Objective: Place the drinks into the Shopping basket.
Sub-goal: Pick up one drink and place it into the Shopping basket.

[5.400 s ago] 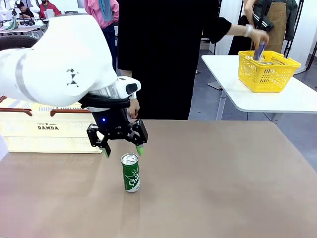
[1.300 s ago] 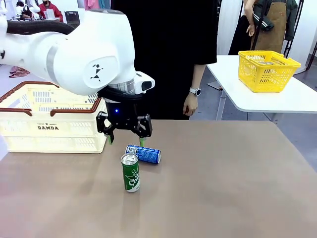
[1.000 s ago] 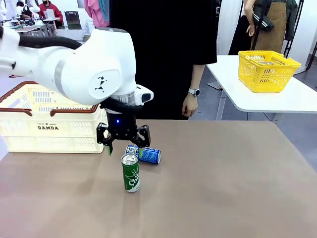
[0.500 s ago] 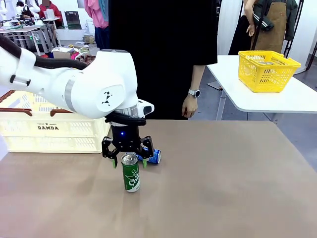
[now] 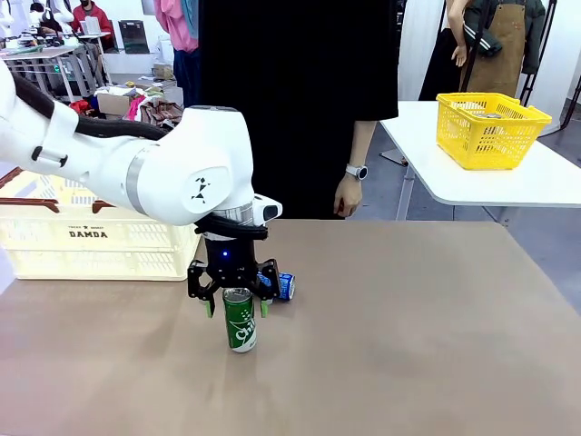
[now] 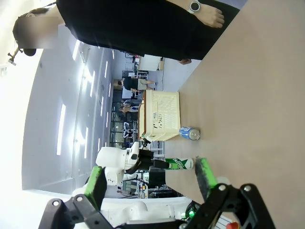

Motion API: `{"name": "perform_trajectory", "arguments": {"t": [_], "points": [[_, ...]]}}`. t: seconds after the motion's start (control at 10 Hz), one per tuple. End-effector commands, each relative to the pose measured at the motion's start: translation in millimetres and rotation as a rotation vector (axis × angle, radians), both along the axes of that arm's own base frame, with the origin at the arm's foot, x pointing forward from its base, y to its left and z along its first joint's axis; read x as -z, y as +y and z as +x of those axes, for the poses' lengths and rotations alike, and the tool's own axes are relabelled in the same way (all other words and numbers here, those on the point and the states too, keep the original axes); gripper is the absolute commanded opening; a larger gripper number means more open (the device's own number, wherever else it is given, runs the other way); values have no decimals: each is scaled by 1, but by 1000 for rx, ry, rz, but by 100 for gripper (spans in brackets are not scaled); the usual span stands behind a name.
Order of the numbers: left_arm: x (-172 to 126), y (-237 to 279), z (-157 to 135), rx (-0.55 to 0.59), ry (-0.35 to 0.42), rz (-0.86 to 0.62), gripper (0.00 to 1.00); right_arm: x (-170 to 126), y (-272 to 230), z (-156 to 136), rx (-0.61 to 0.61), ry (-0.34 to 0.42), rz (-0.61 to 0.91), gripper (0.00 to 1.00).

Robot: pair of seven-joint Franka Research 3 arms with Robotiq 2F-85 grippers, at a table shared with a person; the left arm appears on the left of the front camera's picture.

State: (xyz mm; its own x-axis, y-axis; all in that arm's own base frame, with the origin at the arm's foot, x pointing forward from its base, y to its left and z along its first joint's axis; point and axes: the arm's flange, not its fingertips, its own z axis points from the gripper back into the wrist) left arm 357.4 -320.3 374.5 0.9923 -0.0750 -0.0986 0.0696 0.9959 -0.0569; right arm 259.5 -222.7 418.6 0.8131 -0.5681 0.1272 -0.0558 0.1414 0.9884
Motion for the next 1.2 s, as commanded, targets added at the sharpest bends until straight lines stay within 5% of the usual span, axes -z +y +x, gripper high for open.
{"name": "perform_trajectory", "arguments": {"t": [0.0,0.1,0.3,1.1], "points": [[4,-2,1,-9,-27,4,100,-2,0,-1,-1,-6,3,100],[3,-2,0,-8,-46,11,100,-2,0,-1,-1,-6,3,100],[3,-3,-1,4,-62,23,0,-2,0,-1,-1,-6,3,100],[-17,3,-15,53,-81,-10,0,-2,0,-1,-1,-6,3,100]]}}
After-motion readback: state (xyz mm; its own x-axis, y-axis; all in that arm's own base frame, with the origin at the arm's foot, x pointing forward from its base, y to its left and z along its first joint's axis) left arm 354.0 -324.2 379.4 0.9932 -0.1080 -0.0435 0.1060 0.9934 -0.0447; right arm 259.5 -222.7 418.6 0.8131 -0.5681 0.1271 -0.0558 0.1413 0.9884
